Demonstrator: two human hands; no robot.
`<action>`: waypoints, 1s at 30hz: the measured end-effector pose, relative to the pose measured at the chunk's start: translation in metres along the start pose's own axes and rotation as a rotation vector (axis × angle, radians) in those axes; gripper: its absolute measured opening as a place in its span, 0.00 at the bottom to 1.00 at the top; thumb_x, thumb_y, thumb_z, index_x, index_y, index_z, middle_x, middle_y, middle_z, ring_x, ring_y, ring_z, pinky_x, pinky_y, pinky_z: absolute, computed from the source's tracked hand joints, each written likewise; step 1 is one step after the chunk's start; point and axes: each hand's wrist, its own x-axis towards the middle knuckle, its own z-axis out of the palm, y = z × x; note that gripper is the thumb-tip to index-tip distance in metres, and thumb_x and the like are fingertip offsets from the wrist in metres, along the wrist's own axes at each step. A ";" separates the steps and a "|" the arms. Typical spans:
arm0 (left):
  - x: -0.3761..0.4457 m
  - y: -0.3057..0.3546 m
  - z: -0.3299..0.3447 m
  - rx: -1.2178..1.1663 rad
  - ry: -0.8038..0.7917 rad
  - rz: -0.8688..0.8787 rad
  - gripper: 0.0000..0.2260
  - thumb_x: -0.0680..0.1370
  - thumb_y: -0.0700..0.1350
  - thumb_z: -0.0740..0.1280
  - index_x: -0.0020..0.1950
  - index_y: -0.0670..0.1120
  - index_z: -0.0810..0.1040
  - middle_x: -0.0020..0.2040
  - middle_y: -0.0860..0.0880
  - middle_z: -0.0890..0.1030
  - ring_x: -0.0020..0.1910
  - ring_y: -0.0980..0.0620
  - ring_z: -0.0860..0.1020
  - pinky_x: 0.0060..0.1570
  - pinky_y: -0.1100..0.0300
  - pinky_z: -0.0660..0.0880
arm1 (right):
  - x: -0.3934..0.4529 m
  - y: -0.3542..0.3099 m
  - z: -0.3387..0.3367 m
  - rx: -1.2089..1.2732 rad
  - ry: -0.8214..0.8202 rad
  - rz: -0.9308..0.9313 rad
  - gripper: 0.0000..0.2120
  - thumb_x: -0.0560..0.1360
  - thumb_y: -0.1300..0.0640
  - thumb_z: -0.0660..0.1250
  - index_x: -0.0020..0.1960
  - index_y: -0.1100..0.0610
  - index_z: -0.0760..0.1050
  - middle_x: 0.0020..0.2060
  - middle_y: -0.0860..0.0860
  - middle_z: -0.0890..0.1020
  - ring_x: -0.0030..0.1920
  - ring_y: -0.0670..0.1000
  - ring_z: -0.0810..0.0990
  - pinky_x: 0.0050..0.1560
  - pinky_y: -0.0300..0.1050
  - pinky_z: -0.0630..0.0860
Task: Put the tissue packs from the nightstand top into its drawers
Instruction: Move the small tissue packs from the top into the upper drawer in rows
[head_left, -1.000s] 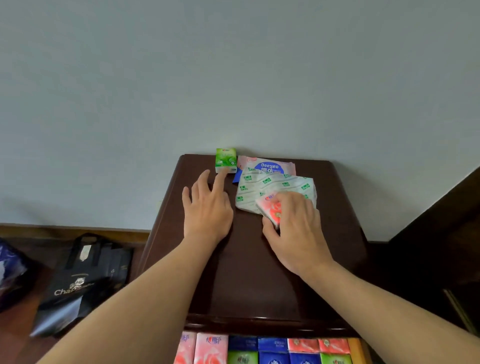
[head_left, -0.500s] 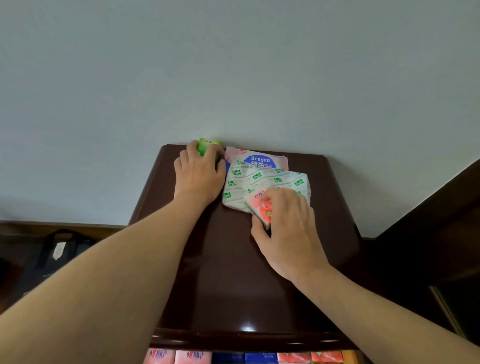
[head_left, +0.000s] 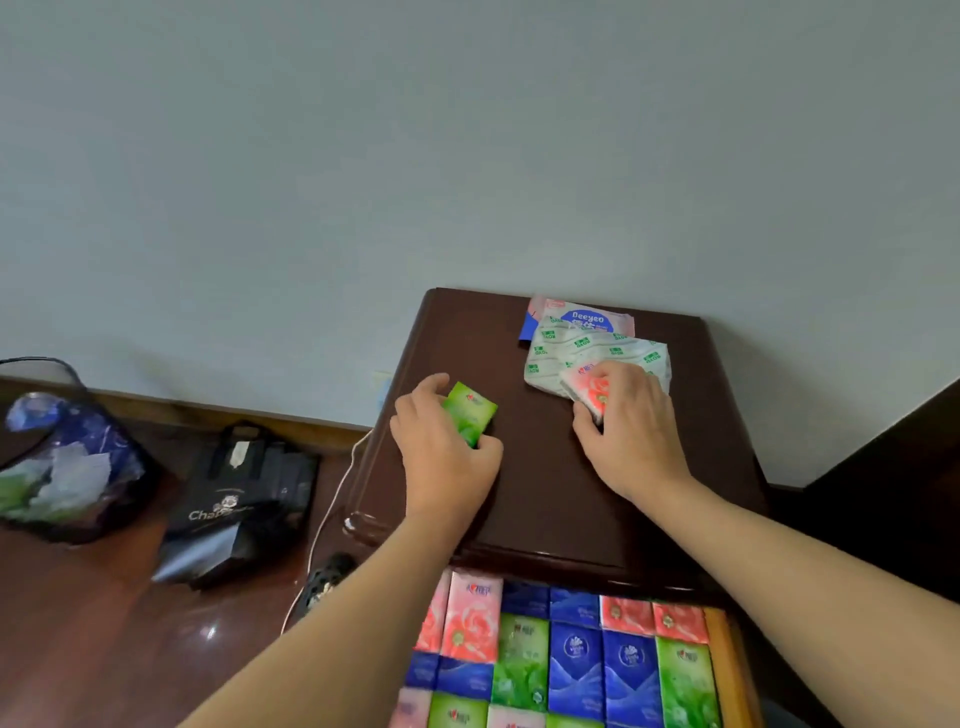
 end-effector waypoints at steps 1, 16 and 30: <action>-0.020 0.001 -0.009 -0.021 -0.037 -0.040 0.36 0.68 0.39 0.75 0.74 0.45 0.67 0.62 0.51 0.66 0.59 0.52 0.64 0.60 0.68 0.55 | -0.003 -0.003 -0.007 -0.004 -0.016 -0.007 0.19 0.76 0.53 0.73 0.64 0.56 0.74 0.59 0.55 0.79 0.58 0.60 0.77 0.59 0.57 0.74; -0.221 -0.044 -0.134 -0.466 0.044 -0.238 0.33 0.72 0.39 0.79 0.67 0.62 0.67 0.53 0.53 0.81 0.45 0.57 0.84 0.44 0.62 0.81 | -0.219 -0.127 -0.064 0.676 -0.379 0.467 0.27 0.66 0.51 0.84 0.58 0.41 0.72 0.54 0.45 0.77 0.49 0.42 0.80 0.43 0.33 0.78; -0.231 -0.069 -0.145 -0.600 0.076 -0.323 0.12 0.85 0.47 0.65 0.64 0.60 0.68 0.55 0.53 0.78 0.48 0.67 0.80 0.36 0.72 0.77 | -0.251 -0.190 -0.001 0.715 -0.513 0.970 0.15 0.76 0.52 0.77 0.60 0.53 0.81 0.54 0.51 0.86 0.55 0.54 0.84 0.63 0.56 0.81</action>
